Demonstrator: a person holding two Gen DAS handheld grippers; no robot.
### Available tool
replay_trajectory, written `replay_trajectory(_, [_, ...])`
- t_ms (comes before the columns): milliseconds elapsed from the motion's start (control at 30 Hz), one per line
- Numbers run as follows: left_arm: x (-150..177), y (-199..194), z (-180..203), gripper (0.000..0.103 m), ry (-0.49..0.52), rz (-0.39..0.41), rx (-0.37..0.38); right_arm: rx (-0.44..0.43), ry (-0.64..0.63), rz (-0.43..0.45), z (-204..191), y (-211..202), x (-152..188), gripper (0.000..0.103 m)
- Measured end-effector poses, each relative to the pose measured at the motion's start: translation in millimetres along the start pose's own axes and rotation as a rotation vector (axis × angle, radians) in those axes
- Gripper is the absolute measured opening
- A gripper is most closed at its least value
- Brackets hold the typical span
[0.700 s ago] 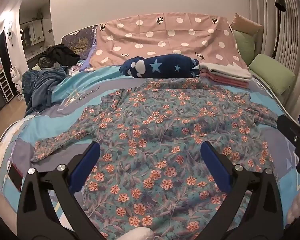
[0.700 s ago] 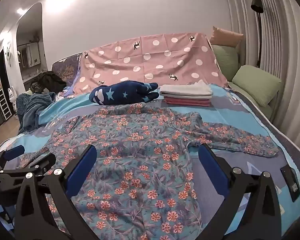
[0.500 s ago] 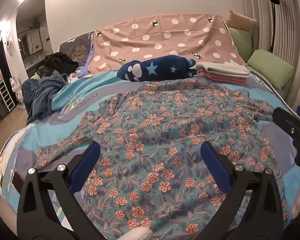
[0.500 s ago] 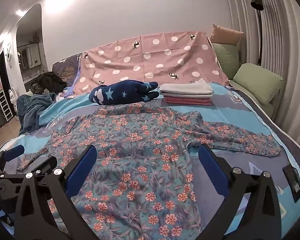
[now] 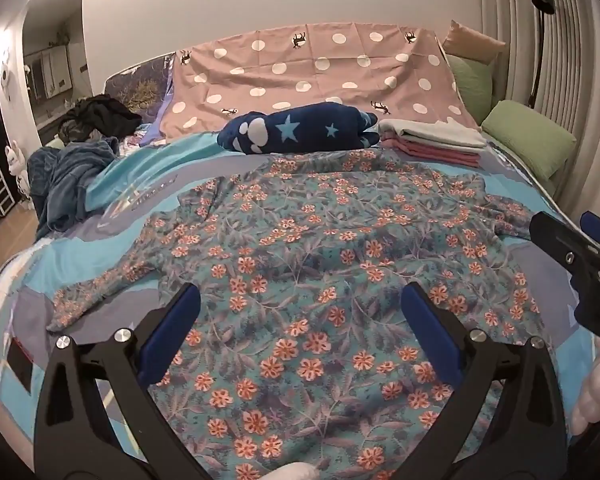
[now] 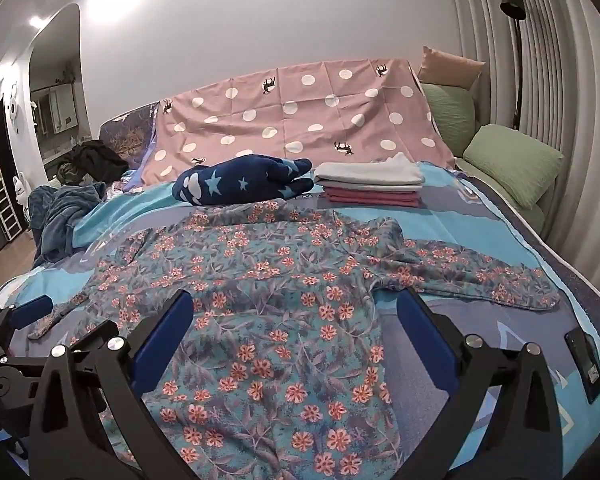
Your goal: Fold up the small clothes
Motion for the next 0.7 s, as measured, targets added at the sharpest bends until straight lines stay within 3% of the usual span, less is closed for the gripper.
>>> replay_trajectory(267, [11, 12, 4, 0.101, 0.009, -0.025, -0.016, 0.006, -0.021, -0.005, -6, 0, 4, 0.102])
replay_trajectory(600, [7, -1, -17, 0.101, -0.014, -0.007, -0.030, 0.016, -0.011, 0.040, 2, -4, 8, 0.102])
replay_trajectory(633, [7, -1, -17, 0.101, -0.016, -0.004, -0.031, 0.023, -0.024, 0.042, -25, -15, 8, 0.102])
replay_trajectory(700, [7, -4, -20, 0.101, -0.018, 0.003, -0.033, 0.024, -0.035, 0.041, -36, -16, 8, 0.102])
Point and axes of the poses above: each gripper's, at about its wrist camera, not at the fingertips, and y roughly the way its jaws point, z to its right, x to its underside, the point moved 1 cm from there along y, roughly the way its jaws point, and after that the axes turned 14 degrees about z, right-handed, at the moved point
